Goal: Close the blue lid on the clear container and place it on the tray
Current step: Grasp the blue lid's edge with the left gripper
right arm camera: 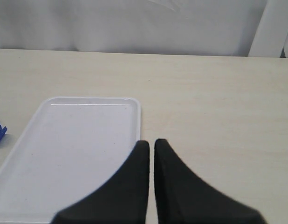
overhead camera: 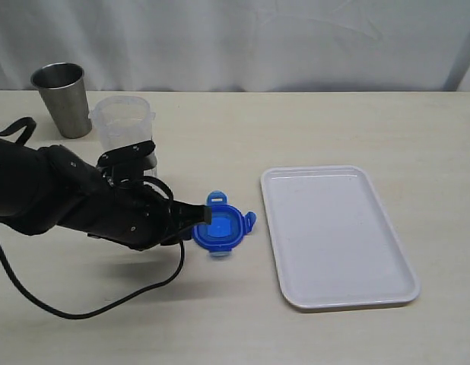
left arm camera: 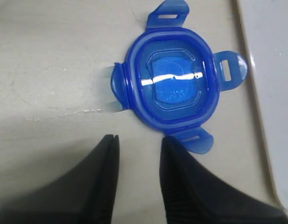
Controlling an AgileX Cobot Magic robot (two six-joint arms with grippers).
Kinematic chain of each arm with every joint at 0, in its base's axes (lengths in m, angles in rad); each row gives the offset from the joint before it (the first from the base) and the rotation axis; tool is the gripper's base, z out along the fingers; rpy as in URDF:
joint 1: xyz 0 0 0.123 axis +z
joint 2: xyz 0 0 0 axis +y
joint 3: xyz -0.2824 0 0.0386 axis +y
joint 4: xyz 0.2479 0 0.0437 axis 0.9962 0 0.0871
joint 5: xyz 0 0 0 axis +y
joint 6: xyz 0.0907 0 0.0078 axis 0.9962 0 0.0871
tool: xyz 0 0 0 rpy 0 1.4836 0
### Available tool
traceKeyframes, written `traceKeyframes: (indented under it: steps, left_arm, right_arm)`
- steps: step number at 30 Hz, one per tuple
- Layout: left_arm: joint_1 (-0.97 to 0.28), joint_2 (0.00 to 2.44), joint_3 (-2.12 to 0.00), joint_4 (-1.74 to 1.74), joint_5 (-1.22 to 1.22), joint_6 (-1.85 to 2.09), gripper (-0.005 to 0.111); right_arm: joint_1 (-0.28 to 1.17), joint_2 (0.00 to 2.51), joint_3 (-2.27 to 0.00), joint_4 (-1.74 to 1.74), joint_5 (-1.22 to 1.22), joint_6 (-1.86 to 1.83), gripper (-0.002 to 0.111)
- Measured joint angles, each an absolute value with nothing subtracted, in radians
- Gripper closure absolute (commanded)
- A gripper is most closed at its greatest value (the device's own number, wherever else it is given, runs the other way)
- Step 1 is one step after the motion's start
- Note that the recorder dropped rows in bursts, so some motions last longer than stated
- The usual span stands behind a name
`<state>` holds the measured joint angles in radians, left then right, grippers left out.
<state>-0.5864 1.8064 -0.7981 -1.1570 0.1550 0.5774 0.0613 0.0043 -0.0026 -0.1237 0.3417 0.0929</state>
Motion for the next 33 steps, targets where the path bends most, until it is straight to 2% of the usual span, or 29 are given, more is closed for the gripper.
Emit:
traceKeyframes:
  steps: [33]
  left_arm:
    - [-0.586,1.918,-0.845,-1.205,0.106,0.577,0.072]
  right_arm:
    - [0.061,0.004,-0.003,-0.124,0.342,0.093,0.104]
